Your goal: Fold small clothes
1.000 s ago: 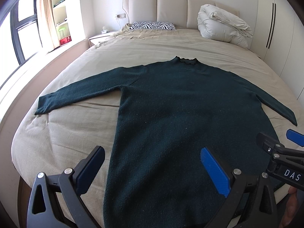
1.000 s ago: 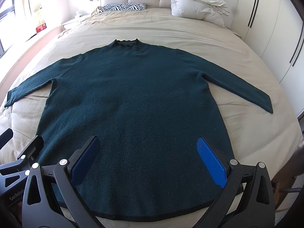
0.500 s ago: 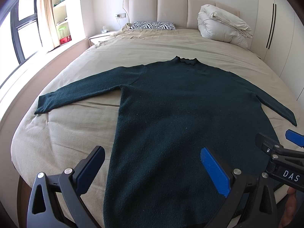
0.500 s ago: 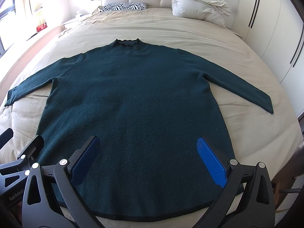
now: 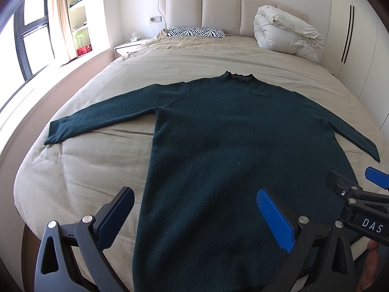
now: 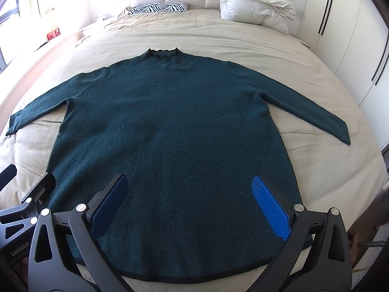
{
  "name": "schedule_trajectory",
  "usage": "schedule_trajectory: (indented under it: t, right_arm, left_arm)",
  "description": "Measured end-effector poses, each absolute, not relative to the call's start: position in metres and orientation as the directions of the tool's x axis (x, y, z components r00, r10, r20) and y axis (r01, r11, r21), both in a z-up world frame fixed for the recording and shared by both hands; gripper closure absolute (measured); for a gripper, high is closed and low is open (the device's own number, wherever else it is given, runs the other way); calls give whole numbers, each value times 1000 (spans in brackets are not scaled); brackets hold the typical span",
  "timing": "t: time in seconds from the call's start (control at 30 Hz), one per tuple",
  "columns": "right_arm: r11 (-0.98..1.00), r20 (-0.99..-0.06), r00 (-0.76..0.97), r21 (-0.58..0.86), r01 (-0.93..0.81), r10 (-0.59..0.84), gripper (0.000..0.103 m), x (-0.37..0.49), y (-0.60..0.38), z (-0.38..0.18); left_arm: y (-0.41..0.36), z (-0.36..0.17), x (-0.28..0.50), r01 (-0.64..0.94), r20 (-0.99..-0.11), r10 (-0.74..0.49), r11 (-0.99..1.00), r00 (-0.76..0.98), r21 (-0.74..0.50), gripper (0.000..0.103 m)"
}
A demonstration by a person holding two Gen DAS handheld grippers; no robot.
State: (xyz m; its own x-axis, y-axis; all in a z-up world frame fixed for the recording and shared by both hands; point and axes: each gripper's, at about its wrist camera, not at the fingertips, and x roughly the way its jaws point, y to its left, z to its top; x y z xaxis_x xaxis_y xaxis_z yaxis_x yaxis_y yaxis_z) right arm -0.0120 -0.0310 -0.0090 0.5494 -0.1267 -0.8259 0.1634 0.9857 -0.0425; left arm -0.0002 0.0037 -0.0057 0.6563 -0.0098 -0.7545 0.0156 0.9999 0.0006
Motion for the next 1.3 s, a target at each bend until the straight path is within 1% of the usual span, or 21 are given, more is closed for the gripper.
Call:
schedule_trajectory:
  t: [1.3]
  right_arm:
    - [986,-833,540,-41,159,-122,0,-10,-27,-15]
  left_arm:
    - [11,-10,-1,13,-764,-26,1000,644,-23,0]
